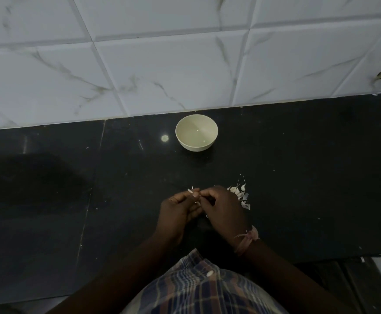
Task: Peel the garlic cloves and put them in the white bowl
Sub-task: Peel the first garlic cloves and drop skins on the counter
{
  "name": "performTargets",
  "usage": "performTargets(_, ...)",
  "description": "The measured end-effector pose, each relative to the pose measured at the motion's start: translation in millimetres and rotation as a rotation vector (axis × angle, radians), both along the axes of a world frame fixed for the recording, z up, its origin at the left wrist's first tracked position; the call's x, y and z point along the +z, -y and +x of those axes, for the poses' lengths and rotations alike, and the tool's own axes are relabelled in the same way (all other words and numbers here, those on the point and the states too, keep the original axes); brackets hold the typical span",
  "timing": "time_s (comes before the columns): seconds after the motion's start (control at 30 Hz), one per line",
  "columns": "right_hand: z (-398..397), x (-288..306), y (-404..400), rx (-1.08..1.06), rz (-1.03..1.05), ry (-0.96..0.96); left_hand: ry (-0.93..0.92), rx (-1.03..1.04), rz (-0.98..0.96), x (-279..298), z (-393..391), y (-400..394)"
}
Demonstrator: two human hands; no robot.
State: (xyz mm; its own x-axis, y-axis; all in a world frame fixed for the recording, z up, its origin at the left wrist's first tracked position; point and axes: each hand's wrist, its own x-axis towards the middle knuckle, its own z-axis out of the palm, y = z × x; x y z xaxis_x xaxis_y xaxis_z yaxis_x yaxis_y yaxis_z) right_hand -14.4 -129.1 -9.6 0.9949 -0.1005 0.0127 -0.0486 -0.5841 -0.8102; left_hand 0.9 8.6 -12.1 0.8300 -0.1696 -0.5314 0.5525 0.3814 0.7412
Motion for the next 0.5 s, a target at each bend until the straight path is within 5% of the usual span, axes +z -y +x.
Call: performTargets(0.5,-1.0,-7.6,-12.2,-0.033,-0.201,0.16,-0.125,0.047,-0.01,7.5,9.8,5.5)
